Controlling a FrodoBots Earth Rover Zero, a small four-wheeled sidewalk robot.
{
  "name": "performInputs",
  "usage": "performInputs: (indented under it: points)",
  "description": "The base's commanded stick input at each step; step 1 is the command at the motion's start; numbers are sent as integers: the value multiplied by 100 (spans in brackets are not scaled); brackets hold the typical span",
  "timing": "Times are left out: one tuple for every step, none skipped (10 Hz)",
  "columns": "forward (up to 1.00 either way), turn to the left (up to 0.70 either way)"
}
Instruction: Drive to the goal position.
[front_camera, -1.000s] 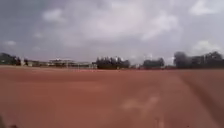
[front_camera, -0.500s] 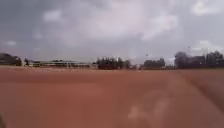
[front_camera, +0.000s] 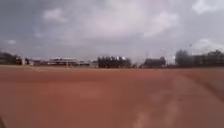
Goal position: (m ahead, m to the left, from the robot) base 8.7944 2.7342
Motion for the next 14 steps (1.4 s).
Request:
performInputs:
  points:
    - [70,0]
    - [70,0]
    - [70,0]
    - [70,0]
    - [70,0]
    - [70,0]
    - [70,0]
    - [70,0]
    - [70,0]
    - [70,0]
    - [70,0]
    - [70,0]
    - [70,0]
    - [70,0]
